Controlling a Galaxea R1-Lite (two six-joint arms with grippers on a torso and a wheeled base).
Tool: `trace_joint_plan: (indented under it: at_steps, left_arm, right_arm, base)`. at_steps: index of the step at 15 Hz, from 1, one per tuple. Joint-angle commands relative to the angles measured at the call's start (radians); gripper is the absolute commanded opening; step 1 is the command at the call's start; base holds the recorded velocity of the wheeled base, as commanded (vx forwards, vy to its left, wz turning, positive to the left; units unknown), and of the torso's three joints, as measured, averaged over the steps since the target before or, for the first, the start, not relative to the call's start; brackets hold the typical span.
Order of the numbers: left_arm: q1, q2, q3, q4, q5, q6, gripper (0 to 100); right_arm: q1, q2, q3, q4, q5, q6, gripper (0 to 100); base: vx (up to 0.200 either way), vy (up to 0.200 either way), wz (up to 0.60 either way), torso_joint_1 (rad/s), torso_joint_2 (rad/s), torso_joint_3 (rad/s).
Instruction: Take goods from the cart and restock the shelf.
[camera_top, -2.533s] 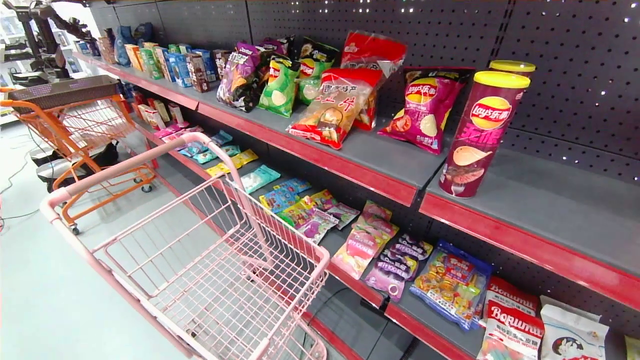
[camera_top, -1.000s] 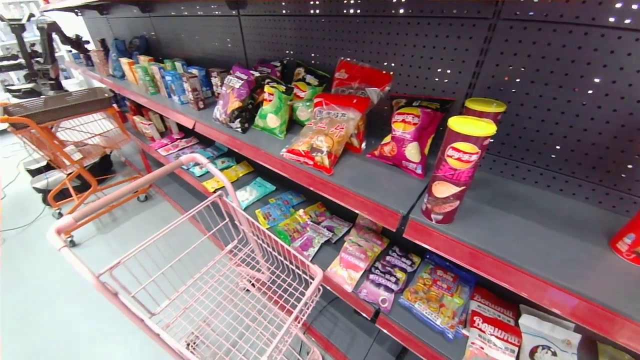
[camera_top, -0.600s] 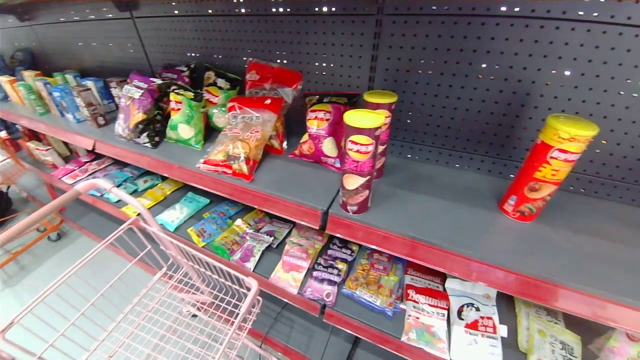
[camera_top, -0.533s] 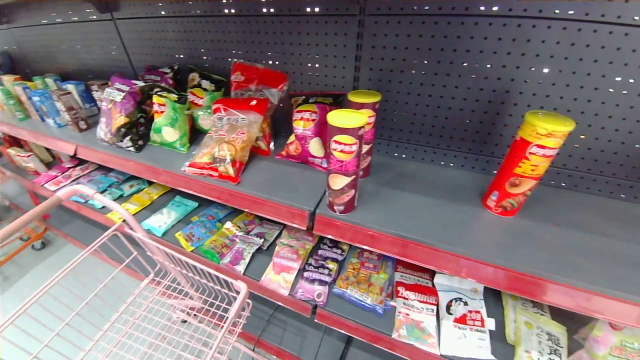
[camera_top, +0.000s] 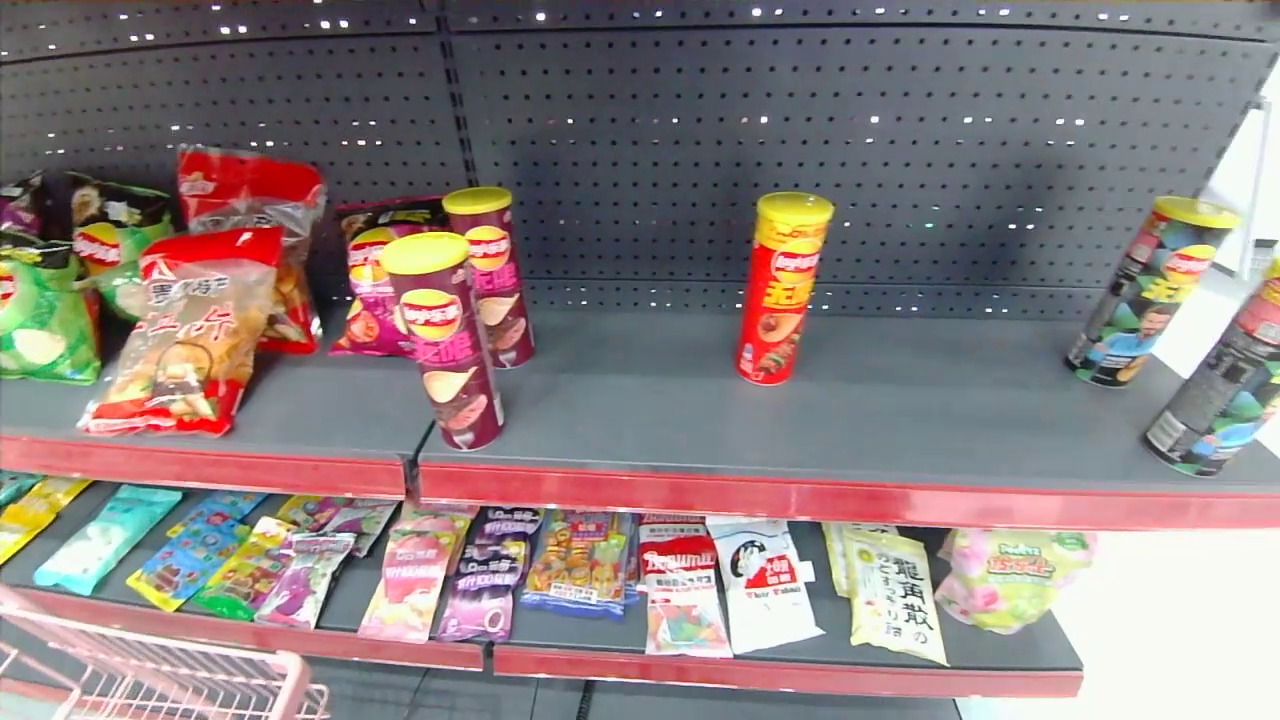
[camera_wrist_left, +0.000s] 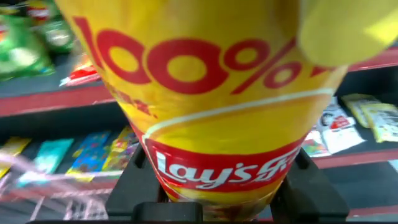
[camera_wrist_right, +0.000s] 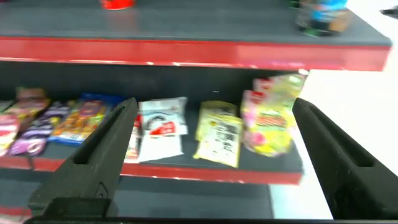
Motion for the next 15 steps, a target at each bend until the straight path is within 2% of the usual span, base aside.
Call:
trace_joint_plan:
  at_steps: [1,11,15]
  left_arm:
    - [0.0,0.004,0.007,0.004,0.024,0.001,0]
    - [-0.005,0.015,-0.005,0.0,0.028,0.02,0]
    - [-0.005,0.015,-0.005,0.003,0.032,0.02,0]
  right_arm:
    - [0.0,0.0,0.0,0.0,0.0,0.0,100]
    - [0.0,0.0,0.0,0.0,0.0,-0.002,100]
    - [0.0,0.0,0.0,0.0,0.002,-0.002,100]
  base:
    - [0.0,0.0,0.0,0.0,0.0,0.0]
    - [0.0,0.0,0.0,0.0,0.0,0.0]
    - [0.2,0.0,0.0,0.001,0.0,0.004]
